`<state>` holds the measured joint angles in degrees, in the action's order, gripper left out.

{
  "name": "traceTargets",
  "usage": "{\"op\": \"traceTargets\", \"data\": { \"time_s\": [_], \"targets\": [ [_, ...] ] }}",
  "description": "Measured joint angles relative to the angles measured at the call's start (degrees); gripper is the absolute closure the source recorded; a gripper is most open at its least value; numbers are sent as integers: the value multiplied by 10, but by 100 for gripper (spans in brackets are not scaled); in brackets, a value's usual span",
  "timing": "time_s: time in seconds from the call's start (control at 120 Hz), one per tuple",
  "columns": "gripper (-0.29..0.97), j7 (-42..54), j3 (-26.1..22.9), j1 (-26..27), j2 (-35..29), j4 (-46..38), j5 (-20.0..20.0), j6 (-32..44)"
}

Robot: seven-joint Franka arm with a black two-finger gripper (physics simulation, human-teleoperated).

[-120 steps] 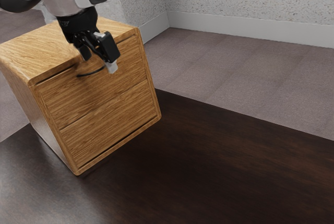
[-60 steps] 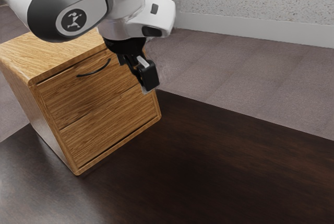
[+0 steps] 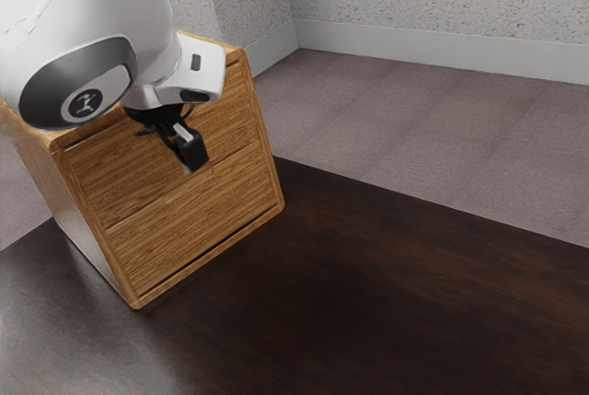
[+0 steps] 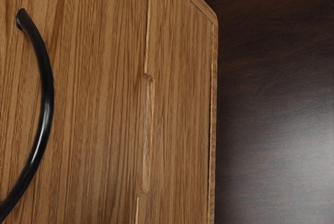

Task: Pull the drawer handle with one arm to open the drawer

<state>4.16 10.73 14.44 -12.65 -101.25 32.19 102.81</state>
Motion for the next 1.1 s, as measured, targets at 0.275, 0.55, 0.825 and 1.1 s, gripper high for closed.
{"op": "traceTargets", "data": {
  "time_s": [0.275, 0.55, 0.825, 1.1],
  "targets": [
    [0, 1, 14, 27, 7, 7, 30, 13],
    [0, 3, 44, 27, 16, 10, 6, 15],
    [0, 6, 65, 26, 31, 23, -17, 20],
    [0, 8, 74, 27, 32, 24, -33, 22]
  ]
}}
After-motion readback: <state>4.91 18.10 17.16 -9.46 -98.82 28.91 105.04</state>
